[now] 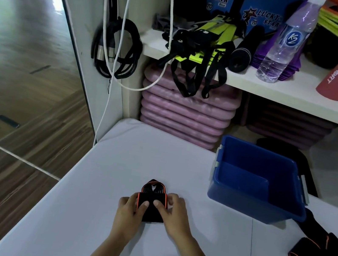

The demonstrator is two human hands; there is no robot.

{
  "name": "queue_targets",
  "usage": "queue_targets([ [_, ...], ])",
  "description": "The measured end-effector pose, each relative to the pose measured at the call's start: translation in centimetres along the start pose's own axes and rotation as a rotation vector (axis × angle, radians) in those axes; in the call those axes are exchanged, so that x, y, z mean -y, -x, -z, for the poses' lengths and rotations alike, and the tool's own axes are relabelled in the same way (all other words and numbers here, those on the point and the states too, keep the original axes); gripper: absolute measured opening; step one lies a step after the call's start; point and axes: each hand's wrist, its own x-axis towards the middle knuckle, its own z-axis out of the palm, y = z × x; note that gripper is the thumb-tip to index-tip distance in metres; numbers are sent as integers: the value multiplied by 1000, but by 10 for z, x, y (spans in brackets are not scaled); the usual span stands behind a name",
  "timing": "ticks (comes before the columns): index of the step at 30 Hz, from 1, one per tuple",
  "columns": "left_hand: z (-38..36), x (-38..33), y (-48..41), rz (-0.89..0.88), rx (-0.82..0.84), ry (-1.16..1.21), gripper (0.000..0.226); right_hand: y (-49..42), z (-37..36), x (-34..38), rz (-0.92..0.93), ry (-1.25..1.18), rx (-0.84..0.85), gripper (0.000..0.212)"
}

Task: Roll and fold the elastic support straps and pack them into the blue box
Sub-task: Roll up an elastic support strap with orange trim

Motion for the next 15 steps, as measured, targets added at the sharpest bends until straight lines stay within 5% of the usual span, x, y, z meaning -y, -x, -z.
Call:
queue_targets([
  [4, -1, -2, -13, 26, -20, 13, 30, 3, 3, -5, 60, -108, 101, 55],
  [15, -2, -3, -18, 68, 9, 170, 45, -8, -8, -6, 68, -108, -8, 44],
])
